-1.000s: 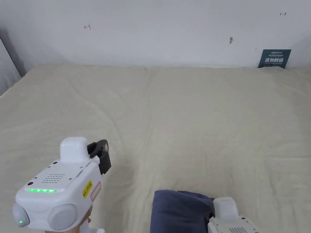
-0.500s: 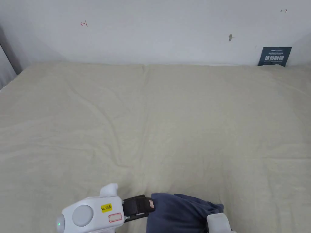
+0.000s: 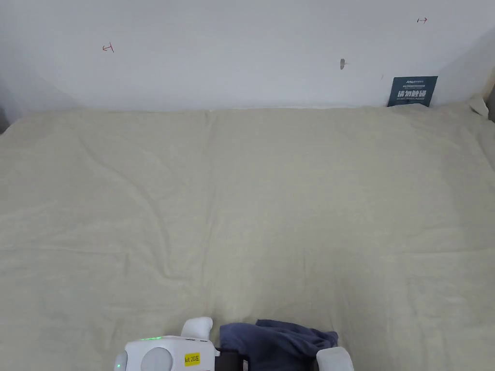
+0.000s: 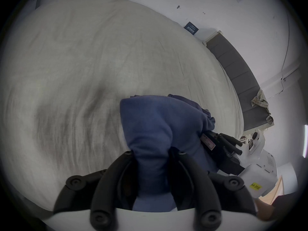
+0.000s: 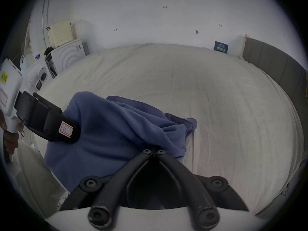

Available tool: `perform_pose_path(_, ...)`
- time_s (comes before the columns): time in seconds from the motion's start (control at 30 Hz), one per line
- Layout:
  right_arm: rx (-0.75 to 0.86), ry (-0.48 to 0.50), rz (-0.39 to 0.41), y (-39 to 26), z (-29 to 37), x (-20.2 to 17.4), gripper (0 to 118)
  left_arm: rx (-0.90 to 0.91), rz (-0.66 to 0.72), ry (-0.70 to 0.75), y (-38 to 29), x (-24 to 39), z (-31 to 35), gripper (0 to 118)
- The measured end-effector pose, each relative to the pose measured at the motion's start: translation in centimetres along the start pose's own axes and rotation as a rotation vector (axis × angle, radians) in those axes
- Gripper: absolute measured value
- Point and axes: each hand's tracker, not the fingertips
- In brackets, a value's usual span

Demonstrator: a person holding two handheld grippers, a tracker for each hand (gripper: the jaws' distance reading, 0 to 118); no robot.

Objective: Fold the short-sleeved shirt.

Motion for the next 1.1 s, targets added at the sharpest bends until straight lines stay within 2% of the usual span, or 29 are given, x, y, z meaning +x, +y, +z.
perform_pose_path(0.07,-0.012,0.008,-0.012,0.5,0.4,0.1,0,0.01,0.0,0.001,0.0,0.5,0.6,27)
perform_pose_path(0.27,0.012,-0.002,-0.012,2.1,2.5,-0.1,0,0.06,-0.066,-0.009,1.2,1.6,3.7,24)
perform_pose_path(0.4,0.088,0.005,0.001,4.2,4.6,-0.7,0,0.096,-0.137,0.076,2.7,-0.7,7.2,24)
perform_pose_path(0.57,0.192,0.016,0.037,8.0,6.6,-2.8,0,0.128,-0.097,0.245,5.2,-9.3,13.7,24)
perform_pose_path(0.73,0.239,0.051,0.064,11.6,5.8,-6.1,0,0.166,-0.019,0.429,7.2,-19.5,20.9,24)
perform_pose_path(1.0,0.247,0.132,0.091,15.6,1.4,-12.6,0,0.233,0.156,0.68,7.7,-34.4,30.9,24)
perform_pose_path(1.1,0.235,0.157,0.101,16.3,-0.3,-14.3,0,0.219,0.294,0.684,7.2,-38.3,32.4,24)
